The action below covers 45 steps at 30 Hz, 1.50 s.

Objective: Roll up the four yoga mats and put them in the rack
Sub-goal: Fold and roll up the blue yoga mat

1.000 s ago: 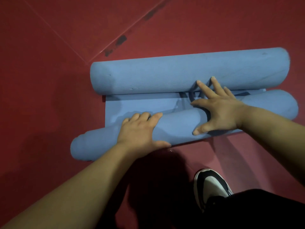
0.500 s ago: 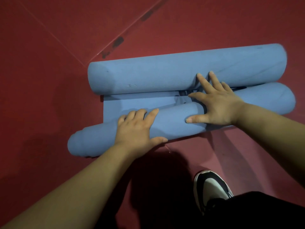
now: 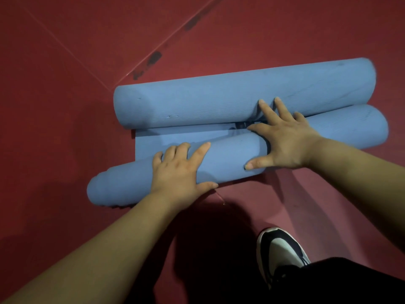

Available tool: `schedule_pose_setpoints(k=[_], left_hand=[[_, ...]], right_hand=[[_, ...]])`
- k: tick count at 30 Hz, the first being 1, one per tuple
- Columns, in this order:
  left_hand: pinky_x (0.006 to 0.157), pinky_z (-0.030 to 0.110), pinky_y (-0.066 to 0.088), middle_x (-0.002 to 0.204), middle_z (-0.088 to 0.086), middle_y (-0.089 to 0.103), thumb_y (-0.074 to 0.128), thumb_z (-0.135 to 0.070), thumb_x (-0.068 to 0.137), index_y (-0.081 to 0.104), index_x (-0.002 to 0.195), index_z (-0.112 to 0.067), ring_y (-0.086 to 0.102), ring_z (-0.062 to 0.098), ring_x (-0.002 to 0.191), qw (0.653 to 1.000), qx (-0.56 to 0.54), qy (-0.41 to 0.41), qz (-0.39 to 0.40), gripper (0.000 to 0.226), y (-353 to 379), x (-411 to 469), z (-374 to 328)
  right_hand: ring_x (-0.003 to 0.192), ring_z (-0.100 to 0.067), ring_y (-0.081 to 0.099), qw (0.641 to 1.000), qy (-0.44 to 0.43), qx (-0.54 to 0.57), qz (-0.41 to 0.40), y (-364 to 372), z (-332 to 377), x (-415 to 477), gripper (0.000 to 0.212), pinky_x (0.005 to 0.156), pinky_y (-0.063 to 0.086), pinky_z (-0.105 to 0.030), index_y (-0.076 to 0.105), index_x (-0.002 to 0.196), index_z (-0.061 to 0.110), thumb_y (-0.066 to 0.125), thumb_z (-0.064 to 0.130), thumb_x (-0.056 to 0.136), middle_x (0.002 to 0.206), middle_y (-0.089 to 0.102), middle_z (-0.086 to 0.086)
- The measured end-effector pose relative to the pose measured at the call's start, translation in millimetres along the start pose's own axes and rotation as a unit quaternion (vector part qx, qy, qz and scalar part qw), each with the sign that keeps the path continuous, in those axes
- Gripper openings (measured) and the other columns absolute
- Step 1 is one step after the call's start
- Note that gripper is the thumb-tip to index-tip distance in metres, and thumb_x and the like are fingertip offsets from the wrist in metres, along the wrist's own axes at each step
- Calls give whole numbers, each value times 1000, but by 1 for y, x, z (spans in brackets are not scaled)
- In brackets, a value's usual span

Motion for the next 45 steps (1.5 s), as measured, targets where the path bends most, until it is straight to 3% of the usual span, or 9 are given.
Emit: schedule_pose_setpoints(k=[6, 9, 16, 20, 24, 29, 34, 37, 45], left_hand=[[110, 48, 29, 148, -3, 37, 43, -92, 71, 8, 155, -49, 36, 24, 136, 999, -20, 3, 37, 100, -9, 11, 6], [112, 49, 29, 148, -3, 37, 42, -93, 71, 8, 154, -48, 35, 23, 137, 999, -22, 3, 33, 100, -10, 12, 6], [113, 50, 25, 138, 3, 36, 47, -95, 62, 25, 148, -43, 36, 25, 129, 1000, -30, -3, 8, 103, -15, 21, 10], [97, 49, 36, 115, 3, 44, 45, -88, 68, 44, 131, -32, 46, 28, 105, 996, -29, 29, -84, 84, -11, 13, 8], [96, 49, 33, 122, 8, 51, 48, -79, 78, 54, 134, -27, 46, 30, 110, 988, -37, 20, -152, 77, -5, 2, 3], [104, 57, 35, 134, 5, 53, 42, -73, 85, 47, 147, -27, 49, 29, 123, 994, -43, -20, -94, 78, -7, 5, 0], [118, 66, 11, 152, 1, 39, 37, -67, 93, 18, 157, -42, 30, 23, 145, 997, -58, -46, -34, 71, -12, 18, 3], [119, 67, 2, 162, 6, 28, 36, -62, 98, 17, 156, -45, 16, 28, 153, 997, -58, -44, -24, 64, -13, 17, -2], [118, 70, 6, 152, 8, 25, 51, -83, 77, 20, 153, -48, 21, 28, 143, 999, -36, -27, -15, 89, -17, 26, 5]], right_hand=[[155, -31, -15, 997, 63, 44, -17, -5, 0, 17, 106, 118, 15, -65, 24, 156, 42, 2, 99, 69, 169, -15, 6], [153, -35, -16, 993, 106, 35, -35, -5, -1, 26, 91, 115, 13, -71, 14, 158, 43, 10, 91, 80, 168, -18, 4], [136, -39, 34, 985, 123, 66, -105, -6, -5, 33, 92, 113, 31, -56, 17, 160, 38, 19, 88, 82, 148, 34, -16], [153, -31, 13, 987, 109, 79, -87, -4, -8, 37, 95, 119, 22, -59, 5, 160, 39, 20, 89, 81, 167, 8, -12], [156, -27, -1, 989, 106, 79, -70, -6, -7, 38, 95, 122, 14, -60, -2, 160, 40, 17, 90, 82, 170, -6, -7], [157, -26, -3, 988, 108, 85, -76, -12, -9, 46, 90, 122, 10, -60, -2, 160, 40, 17, 87, 85, 170, -8, -7], [157, -26, -3, 987, 118, 75, -77, -17, -11, 50, 90, 123, 7, -60, -2, 160, 39, 14, 87, 85, 170, -7, -6], [157, -26, -4, 987, 120, 76, -74, -18, -13, 52, 91, 123, 7, -60, -2, 160, 39, 13, 88, 84, 170, -8, -6], [157, -25, -3, 985, 124, 83, -82, -23, -14, 57, 88, 122, 8, -62, 1, 160, 39, 15, 86, 86, 170, -7, -5]])
Point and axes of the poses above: each hand's wrist, its own x-axis towards the middle knuckle, its own y-axis out of the palm, z = x × y, the point moved 3 cm from there along x, towards the middle knuckle
